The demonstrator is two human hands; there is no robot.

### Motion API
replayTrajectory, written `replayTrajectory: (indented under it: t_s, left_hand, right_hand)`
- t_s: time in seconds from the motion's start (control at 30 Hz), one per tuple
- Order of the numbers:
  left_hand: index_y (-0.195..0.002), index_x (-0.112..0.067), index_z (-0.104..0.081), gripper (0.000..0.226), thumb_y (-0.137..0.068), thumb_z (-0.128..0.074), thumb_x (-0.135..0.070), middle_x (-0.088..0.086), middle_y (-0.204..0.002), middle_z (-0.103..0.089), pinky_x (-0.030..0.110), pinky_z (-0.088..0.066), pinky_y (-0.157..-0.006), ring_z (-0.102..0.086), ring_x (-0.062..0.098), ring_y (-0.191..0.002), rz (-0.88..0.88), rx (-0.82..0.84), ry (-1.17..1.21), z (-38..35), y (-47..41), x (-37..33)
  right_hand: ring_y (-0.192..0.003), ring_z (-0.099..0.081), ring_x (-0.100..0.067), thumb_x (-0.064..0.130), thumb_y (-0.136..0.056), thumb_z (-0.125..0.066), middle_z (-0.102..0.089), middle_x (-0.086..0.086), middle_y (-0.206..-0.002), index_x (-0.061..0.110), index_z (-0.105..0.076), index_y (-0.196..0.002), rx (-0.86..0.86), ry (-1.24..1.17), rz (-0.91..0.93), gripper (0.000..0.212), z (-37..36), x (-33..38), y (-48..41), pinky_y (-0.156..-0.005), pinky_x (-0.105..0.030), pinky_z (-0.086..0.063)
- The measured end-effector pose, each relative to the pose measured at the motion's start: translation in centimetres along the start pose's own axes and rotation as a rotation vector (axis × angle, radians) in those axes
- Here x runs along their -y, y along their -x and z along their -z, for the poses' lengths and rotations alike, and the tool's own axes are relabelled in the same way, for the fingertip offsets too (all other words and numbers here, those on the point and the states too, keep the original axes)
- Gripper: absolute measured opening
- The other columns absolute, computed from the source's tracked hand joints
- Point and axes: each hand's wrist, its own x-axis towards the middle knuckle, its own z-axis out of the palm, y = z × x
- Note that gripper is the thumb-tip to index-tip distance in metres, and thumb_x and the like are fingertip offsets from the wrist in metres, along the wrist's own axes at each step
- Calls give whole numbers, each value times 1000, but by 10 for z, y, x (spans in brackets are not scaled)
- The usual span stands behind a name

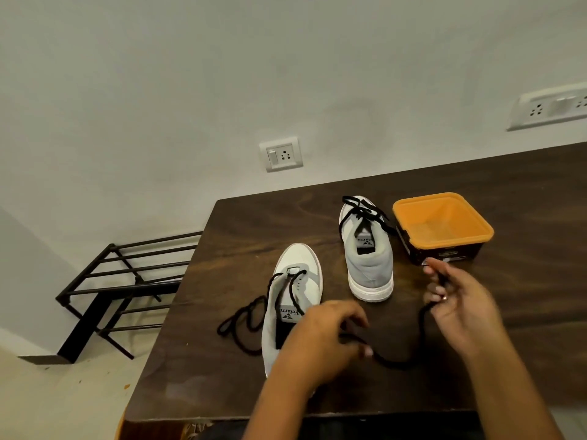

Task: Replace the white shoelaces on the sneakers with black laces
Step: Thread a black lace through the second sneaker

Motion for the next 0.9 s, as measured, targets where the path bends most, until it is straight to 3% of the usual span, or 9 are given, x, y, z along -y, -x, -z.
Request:
replayTrajectory:
  t_s: [0.1, 0.17, 0.33, 0.43, 0.5, 0.57, 0.7, 0.77, 0.9]
  left_hand:
    - [-97, -24, -60, 19, -84, -61, -10, -13, -89, -60, 26, -50, -76, -60, 7, -84, 154, -569, 51, 8, -6, 22]
    - [-105, -17, -58, 20, -88, -54, -6, -4, -97, -61, 29, -47, -79, -59, 17, -94, 357, -769, 34, 22, -9, 33]
    - [-121, -9, -56, 31, -91, -49, -9, 12, -118, -61, 34, -41, -91, -55, 30, -111, 511, -579, -81, 30, -18, 27]
    - [-128, -19, -56, 41, -88, -47, -19, 4, -125, -61, 23, -37, -96, -53, 22, -120, 327, -446, -76, 12, -25, 24]
    - [-129, -25, -51, 45, -86, -37, -27, -3, -131, -56, 33, -33, -107, -46, 18, -127, 258, -331, -216, 0, -25, 19]
    - [-119, -23, -57, 33, -90, -42, -19, -2, -112, -67, 38, -44, -98, -59, 15, -107, 229, -269, -39, -1, -21, 15]
    - [-81, -13, -65, 21, -89, -52, 1, 7, -65, -69, 40, -55, -70, -66, 20, -63, 286, -671, 608, 18, -21, 30]
    - [-78, -16, -62, 18, -90, -55, -5, 4, -62, -66, 43, -55, -68, -64, 22, -61, 354, -852, 609, 24, -24, 43]
    - [-84, -21, -60, 21, -89, -54, -1, 1, -76, -67, 32, -54, -64, -65, 16, -68, 310, -898, 505, 19, -25, 46]
  right_hand:
    - [-40, -36, 0, 11, -100, -42, -59, -3, -69, 17, -62, -103, 144, 352, 138, 21, -19, -17, 8, -38, -12, -29]
    - [-40, -33, 0, 11, -99, -44, -66, -2, -72, 23, -60, -108, 241, 479, 168, 22, -36, -31, 14, -37, -13, -27]
    - [-42, -38, -3, 0, -99, -39, -70, -1, -86, 13, -62, -96, 454, 667, 256, 27, -76, -74, 16, -42, -12, -33]
    - [-47, -51, 2, 4, -99, -43, -68, 0, -96, 21, -65, -101, 450, 742, 248, 28, -84, -96, 2, -48, -9, -38]
    - [-50, -55, 8, 12, -98, -50, -68, 1, -97, 23, -65, -106, 451, 734, 224, 21, -87, -99, -9, -47, -8, -39]
    - [-51, -57, 9, 11, -96, -52, -68, 1, -90, 15, -67, -104, 484, 742, 191, 17, -90, -93, -19, -47, -7, -41]
    - [-74, -65, 1, 19, -89, -66, -73, 6, -83, 21, -74, -89, 653, 1056, 241, 9, -93, -86, -34, -70, -20, -51]
    - [-73, -64, -3, 31, -82, -72, -71, 9, -75, 24, -74, -84, 640, 1281, 276, 8, -93, -92, -36, -71, -23, -49]
    - [-54, -47, -9, 43, -80, -71, -51, 5, -53, 15, -61, -59, 417, 1305, 287, 37, -93, -108, -32, -57, -28, -39]
